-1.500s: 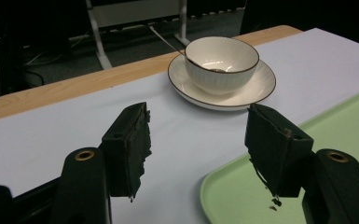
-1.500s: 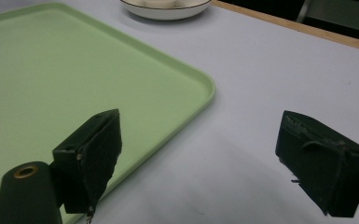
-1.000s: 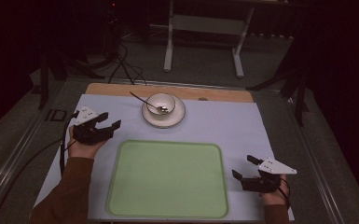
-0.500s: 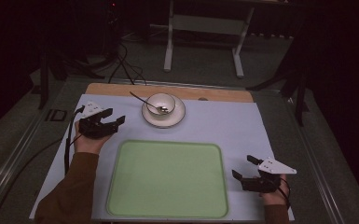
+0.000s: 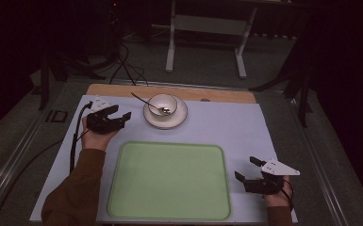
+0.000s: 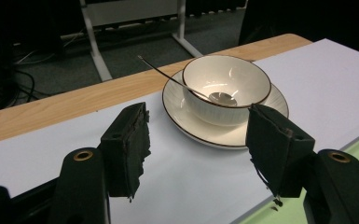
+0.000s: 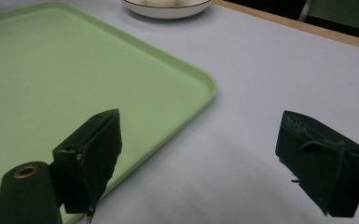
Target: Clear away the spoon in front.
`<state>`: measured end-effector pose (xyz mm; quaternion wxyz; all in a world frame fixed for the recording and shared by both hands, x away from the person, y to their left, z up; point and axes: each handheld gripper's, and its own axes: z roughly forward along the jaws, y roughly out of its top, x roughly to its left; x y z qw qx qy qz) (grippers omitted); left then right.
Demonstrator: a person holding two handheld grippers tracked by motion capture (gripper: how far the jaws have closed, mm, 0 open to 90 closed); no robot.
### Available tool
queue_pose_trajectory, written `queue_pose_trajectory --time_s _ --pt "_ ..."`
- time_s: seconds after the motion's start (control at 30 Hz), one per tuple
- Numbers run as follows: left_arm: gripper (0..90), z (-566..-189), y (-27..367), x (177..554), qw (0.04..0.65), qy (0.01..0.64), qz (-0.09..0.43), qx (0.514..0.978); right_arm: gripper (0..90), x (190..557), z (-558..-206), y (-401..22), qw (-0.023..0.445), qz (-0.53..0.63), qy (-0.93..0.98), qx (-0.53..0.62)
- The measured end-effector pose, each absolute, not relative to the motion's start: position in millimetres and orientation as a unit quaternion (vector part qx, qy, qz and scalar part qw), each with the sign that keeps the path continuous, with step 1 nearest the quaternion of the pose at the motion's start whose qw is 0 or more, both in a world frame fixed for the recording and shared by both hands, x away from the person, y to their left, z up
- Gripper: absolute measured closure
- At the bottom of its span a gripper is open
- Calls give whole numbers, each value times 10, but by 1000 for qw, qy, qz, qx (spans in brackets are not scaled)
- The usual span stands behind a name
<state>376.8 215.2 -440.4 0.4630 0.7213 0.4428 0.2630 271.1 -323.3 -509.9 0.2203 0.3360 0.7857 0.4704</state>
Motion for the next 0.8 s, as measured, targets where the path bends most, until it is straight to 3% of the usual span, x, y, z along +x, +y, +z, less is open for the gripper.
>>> queue_pose_trajectory --time_s 0.8 --pt "381 -4466 2061 4238 443 466 259 721 141 2716 -5104 -3227 218 470 787 335"
